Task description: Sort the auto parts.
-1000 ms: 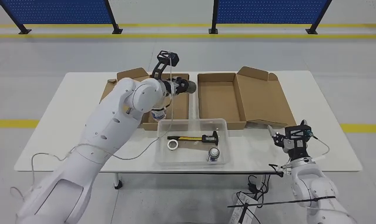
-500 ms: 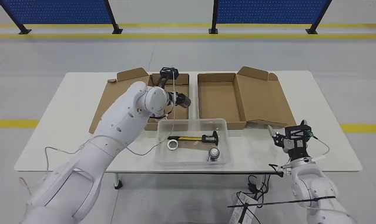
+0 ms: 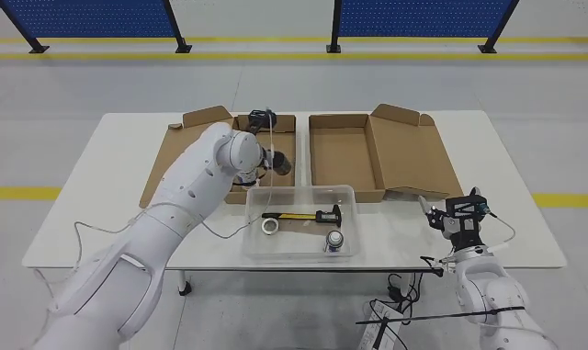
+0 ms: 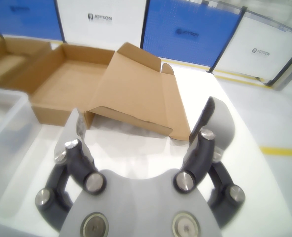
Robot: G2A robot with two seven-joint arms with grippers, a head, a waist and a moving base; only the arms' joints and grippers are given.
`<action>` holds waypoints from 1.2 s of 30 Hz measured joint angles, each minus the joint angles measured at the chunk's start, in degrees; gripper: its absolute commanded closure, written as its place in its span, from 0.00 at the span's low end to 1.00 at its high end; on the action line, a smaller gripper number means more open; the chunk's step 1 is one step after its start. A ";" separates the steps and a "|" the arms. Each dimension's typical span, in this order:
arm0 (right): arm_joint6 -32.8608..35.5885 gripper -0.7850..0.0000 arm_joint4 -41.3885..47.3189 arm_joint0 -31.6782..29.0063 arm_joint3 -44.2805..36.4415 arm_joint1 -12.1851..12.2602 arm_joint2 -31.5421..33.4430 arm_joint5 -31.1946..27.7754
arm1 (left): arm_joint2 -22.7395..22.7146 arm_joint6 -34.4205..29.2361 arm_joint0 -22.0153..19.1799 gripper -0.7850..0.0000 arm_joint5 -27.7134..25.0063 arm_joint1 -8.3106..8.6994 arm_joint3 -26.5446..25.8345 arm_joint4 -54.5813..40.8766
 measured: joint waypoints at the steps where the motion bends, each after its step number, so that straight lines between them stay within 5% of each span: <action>1: 0.00 0.00 0.00 0.00 0.00 0.00 0.00 0.00 | 0.22 -0.25 -0.20 1.00 -0.14 -0.20 0.42 -0.08; 36: 0.00 0.00 0.00 0.00 0.00 0.00 0.00 0.00 | 5.52 -5.74 -5.54 1.00 -3.96 -6.85 16.16 -0.56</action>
